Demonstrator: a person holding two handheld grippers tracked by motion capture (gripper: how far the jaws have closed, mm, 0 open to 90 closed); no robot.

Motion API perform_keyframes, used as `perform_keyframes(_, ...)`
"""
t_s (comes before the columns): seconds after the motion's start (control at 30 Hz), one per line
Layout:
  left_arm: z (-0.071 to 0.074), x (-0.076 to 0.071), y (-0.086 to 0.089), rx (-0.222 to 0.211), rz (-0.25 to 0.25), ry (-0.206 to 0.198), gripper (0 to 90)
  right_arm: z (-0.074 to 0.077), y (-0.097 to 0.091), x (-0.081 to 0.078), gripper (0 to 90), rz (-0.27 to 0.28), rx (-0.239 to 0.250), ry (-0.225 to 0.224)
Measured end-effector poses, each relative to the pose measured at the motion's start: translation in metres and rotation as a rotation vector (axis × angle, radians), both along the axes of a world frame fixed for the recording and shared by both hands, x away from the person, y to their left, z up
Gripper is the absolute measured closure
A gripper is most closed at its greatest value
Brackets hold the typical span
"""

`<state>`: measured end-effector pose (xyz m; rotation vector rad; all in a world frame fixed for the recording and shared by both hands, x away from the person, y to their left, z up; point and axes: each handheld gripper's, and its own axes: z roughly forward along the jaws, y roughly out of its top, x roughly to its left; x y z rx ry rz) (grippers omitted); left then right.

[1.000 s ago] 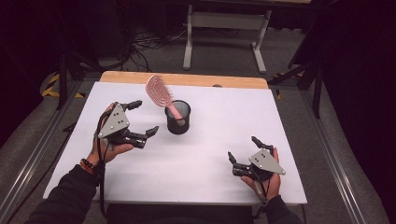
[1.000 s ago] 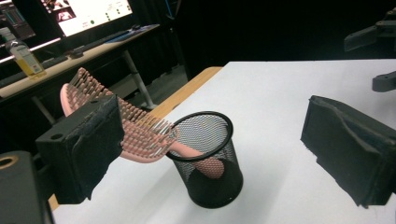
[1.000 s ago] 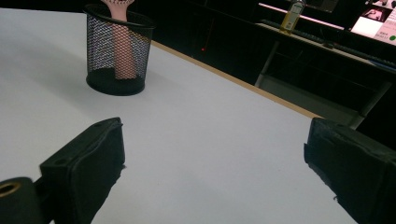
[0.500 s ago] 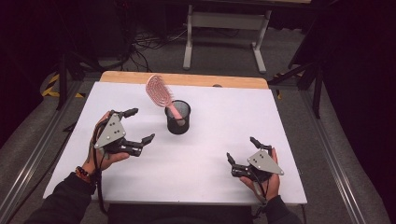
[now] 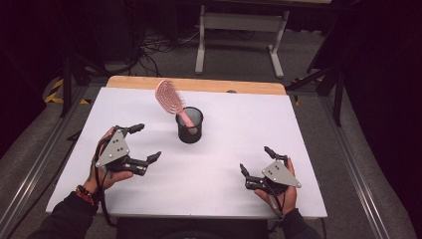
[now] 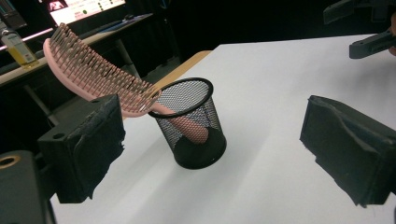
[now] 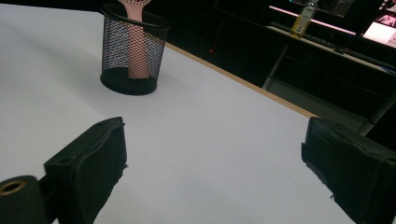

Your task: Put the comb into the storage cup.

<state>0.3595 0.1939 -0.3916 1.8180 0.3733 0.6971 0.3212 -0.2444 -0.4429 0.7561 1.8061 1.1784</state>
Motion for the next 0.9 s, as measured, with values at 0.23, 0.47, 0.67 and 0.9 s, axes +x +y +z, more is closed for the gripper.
perform_keyframes(0.23, -0.01, -0.006, 0.003, 0.047, -0.002, 0.013, 7.4, 0.0, 0.001, -0.001, 6.7, 0.008, -0.007, -0.007)
perform_keyframes(0.47, -0.028, -0.011, 0.008, 0.067, 0.003, 0.025, 8.0, -0.001, 0.002, -0.001, 6.6, 0.012, -0.008, -0.001)
perform_keyframes(0.67, -0.04, -0.017, 0.015, 0.081, 0.013, 0.04, 7.9, -0.001, 0.004, -0.002, 6.6, 0.015, -0.012, -0.005)
perform_keyframes(0.9, -0.055, -0.021, 0.026, 0.069, 0.044, 0.077, 7.0, -0.002, 0.006, -0.005, 6.4, 0.028, -0.024, -0.001)
